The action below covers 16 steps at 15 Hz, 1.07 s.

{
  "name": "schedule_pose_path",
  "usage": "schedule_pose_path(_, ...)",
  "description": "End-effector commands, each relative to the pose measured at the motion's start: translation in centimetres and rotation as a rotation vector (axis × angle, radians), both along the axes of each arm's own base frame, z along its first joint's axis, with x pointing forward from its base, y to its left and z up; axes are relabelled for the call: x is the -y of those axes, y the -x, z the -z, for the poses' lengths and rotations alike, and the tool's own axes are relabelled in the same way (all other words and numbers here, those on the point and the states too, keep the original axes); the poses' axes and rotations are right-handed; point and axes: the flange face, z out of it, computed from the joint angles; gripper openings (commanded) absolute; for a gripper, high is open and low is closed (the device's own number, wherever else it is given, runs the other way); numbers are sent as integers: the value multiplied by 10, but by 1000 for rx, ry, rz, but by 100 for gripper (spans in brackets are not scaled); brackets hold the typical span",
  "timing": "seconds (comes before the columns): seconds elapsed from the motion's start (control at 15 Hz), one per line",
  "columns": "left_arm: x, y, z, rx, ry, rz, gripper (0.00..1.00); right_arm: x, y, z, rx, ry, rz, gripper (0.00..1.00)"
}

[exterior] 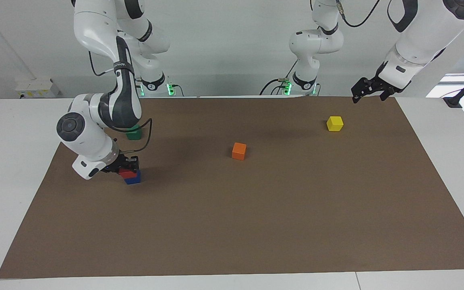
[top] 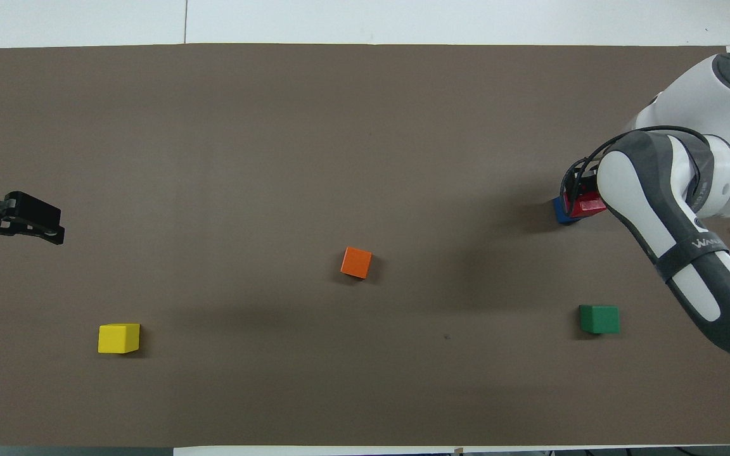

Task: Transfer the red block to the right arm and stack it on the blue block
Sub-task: 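Lower the red cube onto the blue cube with the right gripper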

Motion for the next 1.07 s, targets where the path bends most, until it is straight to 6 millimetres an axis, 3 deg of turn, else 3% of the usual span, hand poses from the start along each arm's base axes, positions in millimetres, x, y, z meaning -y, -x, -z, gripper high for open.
schedule_pose_path(0.0,-2,3,0,-12,-14,13,100,2,8,2,-11,2,-23,0)
schedule_pose_path(1.0,-2,3,0,-12,-16,12,100,7,9,4,-3,-4,-48,0)
